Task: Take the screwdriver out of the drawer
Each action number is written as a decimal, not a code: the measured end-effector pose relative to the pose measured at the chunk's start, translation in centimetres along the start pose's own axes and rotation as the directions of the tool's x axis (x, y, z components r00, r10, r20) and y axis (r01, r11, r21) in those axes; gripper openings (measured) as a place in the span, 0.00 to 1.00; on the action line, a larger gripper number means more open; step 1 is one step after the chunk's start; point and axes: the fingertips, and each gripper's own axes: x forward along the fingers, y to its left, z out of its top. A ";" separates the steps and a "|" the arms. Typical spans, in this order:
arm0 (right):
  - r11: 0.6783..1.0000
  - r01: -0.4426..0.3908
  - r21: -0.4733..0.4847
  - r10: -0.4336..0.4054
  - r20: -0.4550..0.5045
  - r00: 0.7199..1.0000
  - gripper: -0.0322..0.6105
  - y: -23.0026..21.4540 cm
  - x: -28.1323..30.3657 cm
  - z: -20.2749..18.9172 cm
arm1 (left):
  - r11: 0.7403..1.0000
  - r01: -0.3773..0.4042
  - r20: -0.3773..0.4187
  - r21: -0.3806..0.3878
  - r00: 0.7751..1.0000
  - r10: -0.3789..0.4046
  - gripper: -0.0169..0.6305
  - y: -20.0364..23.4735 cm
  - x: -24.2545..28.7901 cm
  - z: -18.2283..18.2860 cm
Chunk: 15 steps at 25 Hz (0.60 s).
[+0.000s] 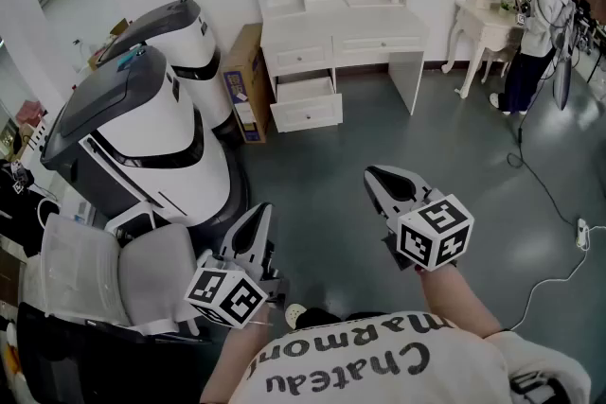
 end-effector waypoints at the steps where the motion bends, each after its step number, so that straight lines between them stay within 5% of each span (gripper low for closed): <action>1: 1.000 -0.006 0.001 0.006 -0.001 1.000 0.10 0.1 -0.1 0.0 | 1.000 0.000 -0.003 0.001 1.000 0.000 0.06 -0.1 0.0 -0.1; 15: 0.999 -0.010 0.041 0.010 -0.008 1.000 0.10 -1.5 0.6 -0.8 | 1.000 -0.016 -0.024 0.027 1.000 0.017 0.06 0.1 0.7 -0.1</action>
